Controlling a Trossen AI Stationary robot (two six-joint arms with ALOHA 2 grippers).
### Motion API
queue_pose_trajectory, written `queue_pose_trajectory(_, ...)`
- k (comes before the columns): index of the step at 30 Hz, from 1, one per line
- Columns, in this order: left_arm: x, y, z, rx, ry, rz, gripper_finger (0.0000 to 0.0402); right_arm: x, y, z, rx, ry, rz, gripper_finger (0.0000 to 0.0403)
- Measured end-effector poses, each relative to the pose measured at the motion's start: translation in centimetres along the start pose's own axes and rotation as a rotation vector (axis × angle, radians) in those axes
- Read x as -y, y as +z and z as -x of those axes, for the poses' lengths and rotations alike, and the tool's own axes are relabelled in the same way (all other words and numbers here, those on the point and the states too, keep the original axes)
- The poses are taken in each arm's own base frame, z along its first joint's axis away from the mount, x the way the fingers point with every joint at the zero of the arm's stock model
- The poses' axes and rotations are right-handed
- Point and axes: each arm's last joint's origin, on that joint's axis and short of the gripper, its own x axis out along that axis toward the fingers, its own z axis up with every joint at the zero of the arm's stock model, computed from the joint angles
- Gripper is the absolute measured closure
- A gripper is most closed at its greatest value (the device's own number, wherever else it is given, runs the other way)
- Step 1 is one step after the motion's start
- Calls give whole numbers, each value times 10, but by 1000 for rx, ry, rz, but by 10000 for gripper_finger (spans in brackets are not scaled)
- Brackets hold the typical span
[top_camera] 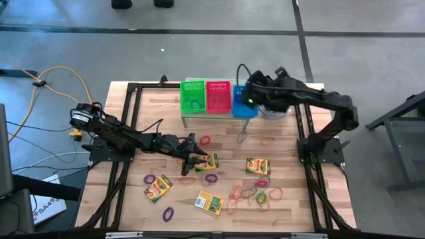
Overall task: Pick & Place Office Desk Supplies
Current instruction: Put the top green spring keychain into the blue bin on the shelf
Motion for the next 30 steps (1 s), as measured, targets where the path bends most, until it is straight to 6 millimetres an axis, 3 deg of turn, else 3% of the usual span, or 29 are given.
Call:
queue_pose_trajectory(6, 0, 0, 0, -4, 1, -17, 262, -2, 8, -40, -109, -21, 3, 392)
queue_pose_trajectory(11, 0, -1, 0, -10, 1, 8, 262, -4, 14, -61, -160, 47, -11, 392)
queue_pose_trajectory(20, 2, -3, 0, -24, -3, 9, 262, 1, 13, -82, -254, 65, -93, 393)
queue_pose_trajectory(30, 2, -6, 0, -58, 0, -6, 262, -29, 3, -86, -390, 190, -71, 393)
